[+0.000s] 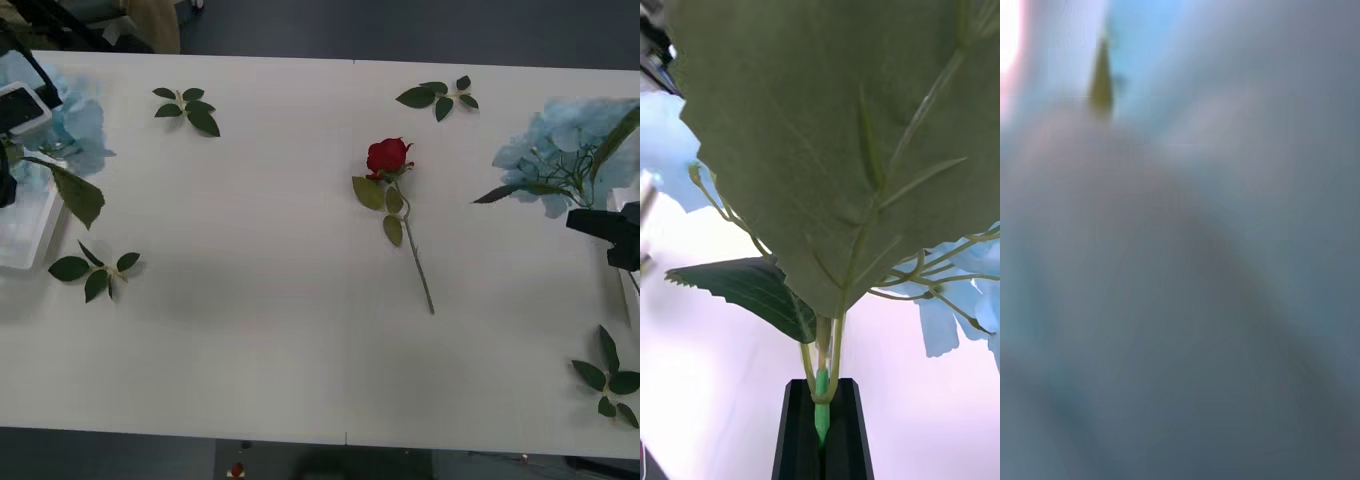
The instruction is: Put the red flowers into the right box and the blue flowers into the left box
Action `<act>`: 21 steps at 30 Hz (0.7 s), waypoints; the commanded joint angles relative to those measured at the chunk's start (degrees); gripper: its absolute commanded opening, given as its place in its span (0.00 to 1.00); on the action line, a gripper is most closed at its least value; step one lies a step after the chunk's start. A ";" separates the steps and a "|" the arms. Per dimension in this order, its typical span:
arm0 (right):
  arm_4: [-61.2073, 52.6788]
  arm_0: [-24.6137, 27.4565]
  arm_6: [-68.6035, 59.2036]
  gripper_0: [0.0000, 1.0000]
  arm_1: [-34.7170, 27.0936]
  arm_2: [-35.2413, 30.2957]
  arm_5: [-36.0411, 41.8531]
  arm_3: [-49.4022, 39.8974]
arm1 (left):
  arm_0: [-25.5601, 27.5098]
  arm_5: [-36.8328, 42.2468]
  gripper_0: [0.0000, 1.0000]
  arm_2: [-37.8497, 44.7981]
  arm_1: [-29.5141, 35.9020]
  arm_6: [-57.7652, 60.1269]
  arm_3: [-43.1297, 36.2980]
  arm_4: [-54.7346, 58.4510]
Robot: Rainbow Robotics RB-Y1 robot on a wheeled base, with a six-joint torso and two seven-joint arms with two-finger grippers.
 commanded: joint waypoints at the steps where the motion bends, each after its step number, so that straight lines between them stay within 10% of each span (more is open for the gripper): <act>1: -4.61 0.80 5.21 0.00 0.30 2.30 -4.72 -1.24 | -1.33 -0.13 0.00 3.34 2.32 -8.58 7.80 -2.71; 21: -27.38 -0.34 23.23 0.00 -2.51 23.66 -33.37 -0.98 | -1.07 -7.51 0.00 0.53 2.68 -18.16 33.99 -21.78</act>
